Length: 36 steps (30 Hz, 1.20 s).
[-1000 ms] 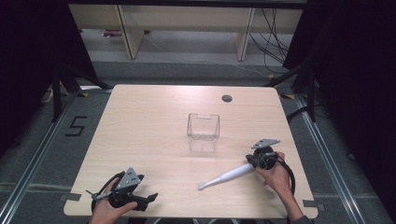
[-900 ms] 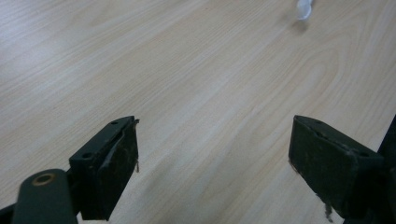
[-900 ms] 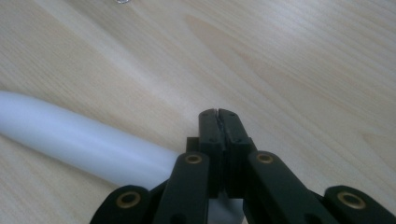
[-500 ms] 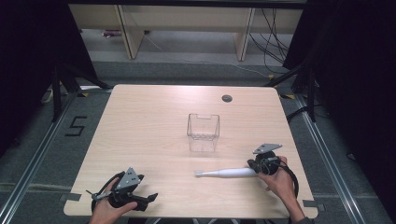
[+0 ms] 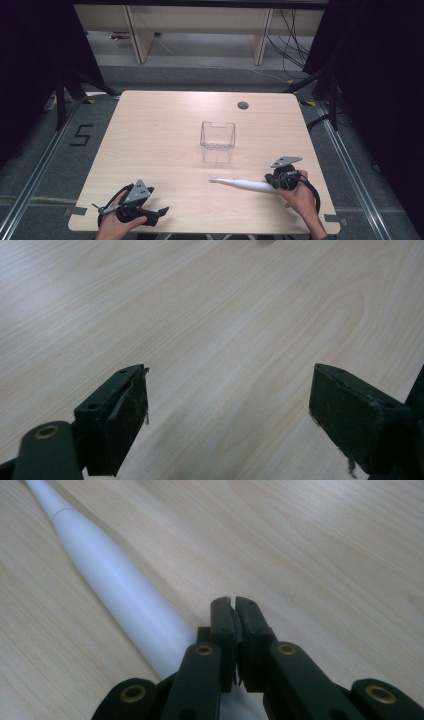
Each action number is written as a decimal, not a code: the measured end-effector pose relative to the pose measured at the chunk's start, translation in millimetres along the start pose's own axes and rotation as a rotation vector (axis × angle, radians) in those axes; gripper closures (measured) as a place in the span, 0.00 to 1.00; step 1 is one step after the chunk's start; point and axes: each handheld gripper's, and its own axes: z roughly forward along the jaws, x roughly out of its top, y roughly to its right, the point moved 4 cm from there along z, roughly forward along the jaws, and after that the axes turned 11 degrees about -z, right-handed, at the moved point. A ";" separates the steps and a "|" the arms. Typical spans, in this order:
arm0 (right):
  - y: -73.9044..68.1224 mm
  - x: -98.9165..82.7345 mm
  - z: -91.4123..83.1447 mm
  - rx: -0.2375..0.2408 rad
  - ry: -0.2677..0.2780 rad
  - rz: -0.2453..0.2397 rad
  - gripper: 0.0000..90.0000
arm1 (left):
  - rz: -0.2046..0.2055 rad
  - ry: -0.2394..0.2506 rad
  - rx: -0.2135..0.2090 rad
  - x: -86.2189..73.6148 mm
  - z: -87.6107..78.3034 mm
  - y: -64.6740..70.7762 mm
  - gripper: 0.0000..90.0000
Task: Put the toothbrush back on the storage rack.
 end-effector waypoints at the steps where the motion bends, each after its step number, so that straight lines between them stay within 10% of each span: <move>1: -1.1 -0.4 -2.1 0.005 -0.015 0.013 0.97 | 0.000 0.003 -0.001 0.0 -0.4 -0.1 0.17; 19: -7.6 2.0 -13.0 0.000 0.024 -0.032 0.82 | 0.007 -0.012 0.009 -0.5 0.0 -0.9 0.17; 20: -13.6 3.9 -17.0 0.030 -0.006 0.027 0.80 | 0.010 -0.011 0.012 -0.3 0.5 -1.3 0.17; 36: -26.6 52.6 -19.3 0.150 -0.130 -0.271 0.63 | -0.011 0.003 -0.003 -0.5 2.6 -0.3 0.17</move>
